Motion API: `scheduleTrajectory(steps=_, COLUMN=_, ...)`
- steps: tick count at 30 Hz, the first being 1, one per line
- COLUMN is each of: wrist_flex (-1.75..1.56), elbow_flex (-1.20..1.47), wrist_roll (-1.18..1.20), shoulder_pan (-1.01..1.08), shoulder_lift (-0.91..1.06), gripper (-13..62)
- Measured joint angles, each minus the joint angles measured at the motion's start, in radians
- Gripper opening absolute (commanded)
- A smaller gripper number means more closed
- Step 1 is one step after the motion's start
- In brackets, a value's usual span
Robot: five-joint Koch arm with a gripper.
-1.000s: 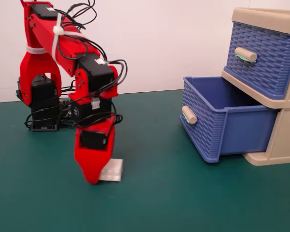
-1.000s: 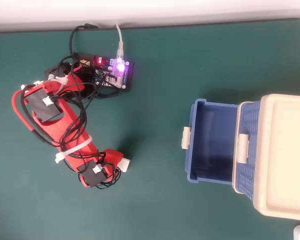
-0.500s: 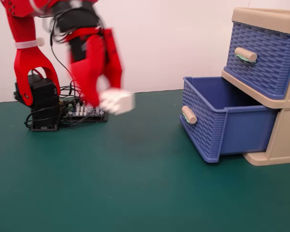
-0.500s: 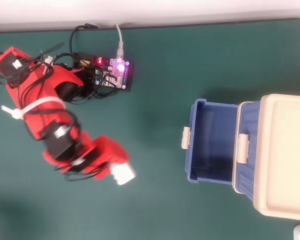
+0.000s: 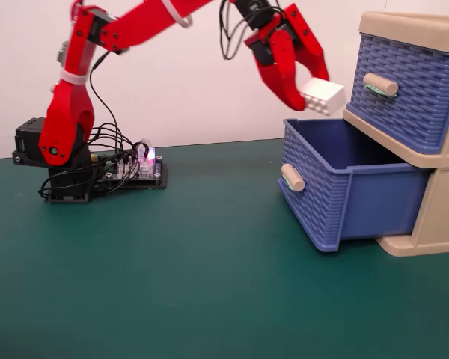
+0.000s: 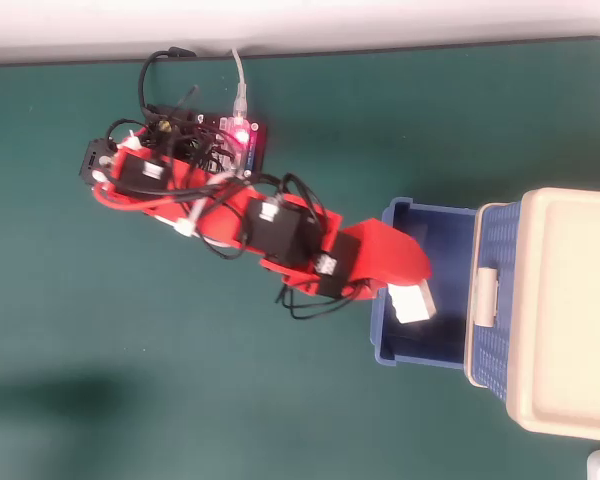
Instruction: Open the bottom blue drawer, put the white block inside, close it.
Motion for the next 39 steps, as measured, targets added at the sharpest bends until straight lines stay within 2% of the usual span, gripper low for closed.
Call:
scheduleTrajectory(steps=1, wrist_flex=0.000, elbow_flex=-0.031, wrist_roll=0.000, shoulder_pan=-0.002, shoulder_lift=-0.040, gripper=-4.6)
scheduleTrajectory(steps=3, wrist_flex=0.000, elbow_flex=-0.057, wrist_roll=0.000, shoulder_pan=-0.008, shoulder_lift=-0.081, gripper=12.2)
scheduleTrajectory(steps=5, wrist_flex=0.002, elbow_flex=-0.086, wrist_roll=0.003, shoulder_pan=-0.026, shoulder_lift=-0.095, gripper=25.1)
scheduleTrajectory(steps=7, wrist_flex=0.000, elbow_flex=-0.109, wrist_roll=0.040, shoulder_pan=-0.072, shoulder_lift=-0.104, gripper=32.0)
scheduleTrajectory(steps=8, wrist_flex=0.000, elbow_flex=-0.118, wrist_roll=0.072, shoulder_pan=-0.084, shoulder_lift=-0.103, gripper=33.1)
scheduleTrajectory(steps=13, wrist_flex=0.020, elbow_flex=-0.120, wrist_roll=0.219, shoulder_pan=-0.094, shoulder_lift=-0.072, gripper=33.9)
scheduleTrajectory(steps=17, wrist_flex=0.199, elbow_flex=-0.121, wrist_roll=0.238, shoulder_pan=-0.092, shoulder_lift=0.066, gripper=33.8)
scheduleTrajectory(steps=23, wrist_flex=0.437, elbow_flex=-0.035, wrist_roll=0.218, shoulder_pan=0.072, shoulder_lift=0.212, gripper=33.7)
scheduleTrajectory(steps=26, wrist_flex=0.439, elbow_flex=0.156, wrist_roll=0.097, shoulder_pan=0.133, shoulder_lift=0.210, gripper=33.7)
scheduleTrajectory(steps=29, wrist_flex=0.437, elbow_flex=0.207, wrist_roll=0.002, shoulder_pan=0.187, shoulder_lift=0.201, gripper=33.7)
scheduleTrajectory(steps=39, wrist_flex=0.256, elbow_flex=0.199, wrist_roll=-0.051, shoulder_pan=0.156, shoulder_lift=-0.032, gripper=33.9)
